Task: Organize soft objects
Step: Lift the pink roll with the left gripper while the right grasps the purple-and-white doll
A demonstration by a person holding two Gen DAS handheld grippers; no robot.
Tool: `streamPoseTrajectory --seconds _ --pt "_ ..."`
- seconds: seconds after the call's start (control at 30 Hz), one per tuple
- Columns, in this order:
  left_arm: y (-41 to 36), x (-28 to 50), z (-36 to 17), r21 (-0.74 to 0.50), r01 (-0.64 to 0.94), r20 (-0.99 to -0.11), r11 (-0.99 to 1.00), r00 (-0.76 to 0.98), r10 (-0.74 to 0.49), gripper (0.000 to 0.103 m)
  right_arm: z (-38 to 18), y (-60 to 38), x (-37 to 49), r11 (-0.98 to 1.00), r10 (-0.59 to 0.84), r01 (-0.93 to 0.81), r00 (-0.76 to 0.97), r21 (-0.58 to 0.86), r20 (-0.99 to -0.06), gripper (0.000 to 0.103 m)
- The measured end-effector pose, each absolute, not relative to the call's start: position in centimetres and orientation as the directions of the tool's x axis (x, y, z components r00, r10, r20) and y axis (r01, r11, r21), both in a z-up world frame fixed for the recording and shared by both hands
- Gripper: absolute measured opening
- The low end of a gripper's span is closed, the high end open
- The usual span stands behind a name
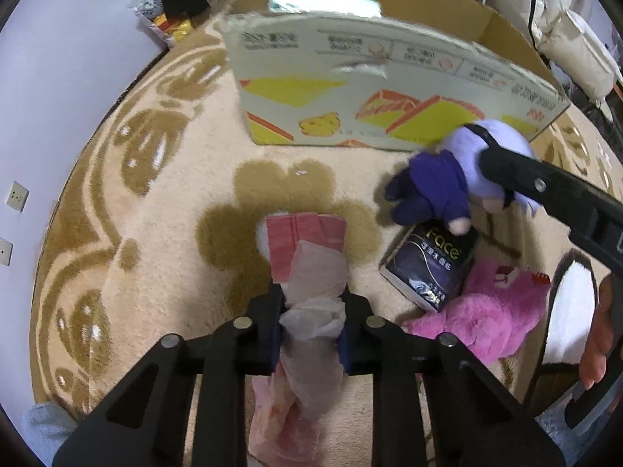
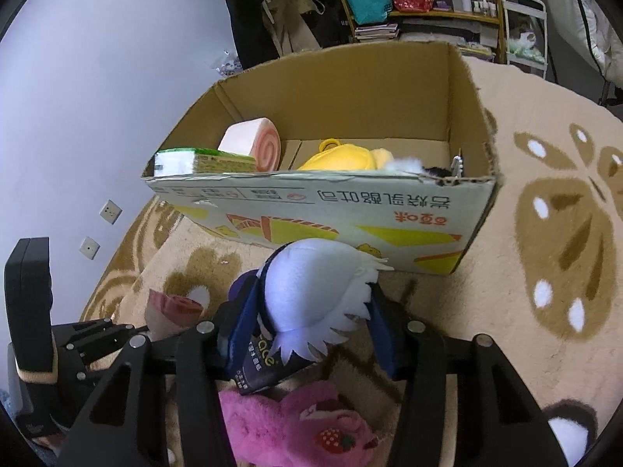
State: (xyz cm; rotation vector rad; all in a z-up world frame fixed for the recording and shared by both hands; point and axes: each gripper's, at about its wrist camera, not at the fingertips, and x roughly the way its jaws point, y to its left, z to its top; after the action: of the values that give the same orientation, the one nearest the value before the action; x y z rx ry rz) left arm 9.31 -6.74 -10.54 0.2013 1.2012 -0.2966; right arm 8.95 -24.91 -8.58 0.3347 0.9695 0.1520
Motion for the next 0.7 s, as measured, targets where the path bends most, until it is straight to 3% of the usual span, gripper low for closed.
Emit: streamPoseTrajectory --seconds 0.7 --pt "-5.5 5.3 -2.9 0.056 0.294 -0.772 0.954 0.618 -0.145 0.018 -2.3 -26.1 3.3 0.962 0.166 0.043 0.689 0.268 -0.705 0.055"
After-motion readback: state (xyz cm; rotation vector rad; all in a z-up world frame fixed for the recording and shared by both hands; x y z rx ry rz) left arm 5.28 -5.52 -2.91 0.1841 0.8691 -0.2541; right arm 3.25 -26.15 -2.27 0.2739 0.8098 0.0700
